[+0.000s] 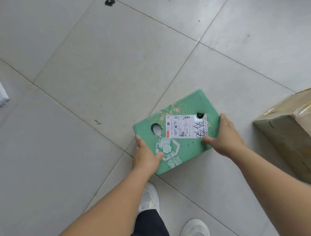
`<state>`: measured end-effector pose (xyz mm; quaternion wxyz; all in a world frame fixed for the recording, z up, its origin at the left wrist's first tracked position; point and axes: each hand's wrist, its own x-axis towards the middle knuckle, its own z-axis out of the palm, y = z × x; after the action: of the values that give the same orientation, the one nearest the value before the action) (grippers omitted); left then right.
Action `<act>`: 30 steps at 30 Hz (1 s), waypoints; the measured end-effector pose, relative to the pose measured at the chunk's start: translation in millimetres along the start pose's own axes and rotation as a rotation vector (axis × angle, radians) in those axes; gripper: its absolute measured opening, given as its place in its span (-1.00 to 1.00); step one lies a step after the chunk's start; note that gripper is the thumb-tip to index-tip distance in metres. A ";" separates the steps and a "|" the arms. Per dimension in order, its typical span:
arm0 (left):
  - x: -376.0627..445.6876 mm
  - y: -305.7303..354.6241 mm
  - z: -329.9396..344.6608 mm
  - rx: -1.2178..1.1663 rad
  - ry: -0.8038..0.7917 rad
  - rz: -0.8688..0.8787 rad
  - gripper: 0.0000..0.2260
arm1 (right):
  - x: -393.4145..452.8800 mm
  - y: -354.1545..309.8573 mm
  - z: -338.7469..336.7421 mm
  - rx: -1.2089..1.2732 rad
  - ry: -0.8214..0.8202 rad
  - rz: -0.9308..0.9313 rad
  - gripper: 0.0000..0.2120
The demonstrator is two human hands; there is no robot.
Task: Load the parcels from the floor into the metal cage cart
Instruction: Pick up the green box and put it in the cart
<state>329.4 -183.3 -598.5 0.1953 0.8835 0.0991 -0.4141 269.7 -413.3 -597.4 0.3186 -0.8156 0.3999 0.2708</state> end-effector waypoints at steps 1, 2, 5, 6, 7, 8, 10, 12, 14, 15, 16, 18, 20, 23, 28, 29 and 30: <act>3.4 -1.3 4.1 -0.028 0.019 -0.008 -0.02 | 5.7 1.4 4.7 0.013 0.003 0.012 0.05; 5.6 -2.6 7.2 -0.060 0.037 -0.018 0.00 | 9.7 3.0 8.9 0.029 0.007 0.023 0.07; 8.6 -6.0 11.8 -0.142 0.067 -0.044 -0.02 | 13.2 6.8 14.9 0.070 0.037 0.031 0.08; 8.5 -6.8 11.9 -0.166 0.072 -0.047 -0.06 | 11.5 7.0 15.0 0.078 0.046 0.030 0.07; 7.0 -7.0 10.8 -0.185 0.081 -0.044 -0.11 | 7.8 6.7 13.8 0.087 0.054 0.033 0.05; 3.3 -6.0 8.3 -0.201 0.090 -0.039 -0.14 | 2.0 6.0 11.6 0.100 0.063 0.037 0.03; -9.2 -1.5 -1.2 -0.223 0.103 -0.014 -0.13 | -14.4 3.6 3.1 0.137 0.092 0.038 0.02; -28.2 7.4 -15.9 -0.239 0.114 0.017 -0.12 | -36.3 -0.3 -12.2 0.180 0.125 0.034 0.01; -53.1 20.0 -33.8 -0.262 0.117 0.053 -0.12 | -63.2 -6.4 -35.2 0.216 0.154 0.045 0.00; -68.3 27.4 -43.9 -0.270 0.115 0.069 -0.12 | -78.0 -9.7 -48.5 0.231 0.170 0.045 0.00; -84.0 35.2 -54.1 -0.274 0.114 0.086 -0.11 | -93.1 -13.6 -62.6 0.245 0.189 0.041 0.01; -117.5 53.6 -75.8 -0.284 0.121 0.124 -0.11 | -125.0 -18.9 -93.3 0.279 0.223 0.042 0.02; -153.3 73.6 -97.2 -0.299 0.141 0.174 -0.11 | -159.0 -23.5 -126.4 0.317 0.251 0.043 0.02; -209.6 106.1 -128.2 -0.319 0.168 0.284 -0.12 | -210.0 -28.9 -178.4 0.355 0.322 0.037 0.03; -298.7 159.0 -172.0 -0.348 0.143 0.465 -0.14 | -298.4 -29.6 -255.5 0.459 0.460 0.079 0.03; -315.2 168.9 -178.8 -0.349 0.131 0.502 -0.14 | -316.1 -28.2 -267.9 0.466 0.498 0.085 0.02; -331.1 179.1 -185.5 -0.349 0.118 0.543 -0.14 | -333.6 -26.4 -279.2 0.476 0.536 0.094 0.01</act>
<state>307.2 -270.4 -188.5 0.4411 0.8532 -0.0593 -0.2719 165.6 -446.3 -175.4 0.3708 -0.7412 0.5582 -0.0392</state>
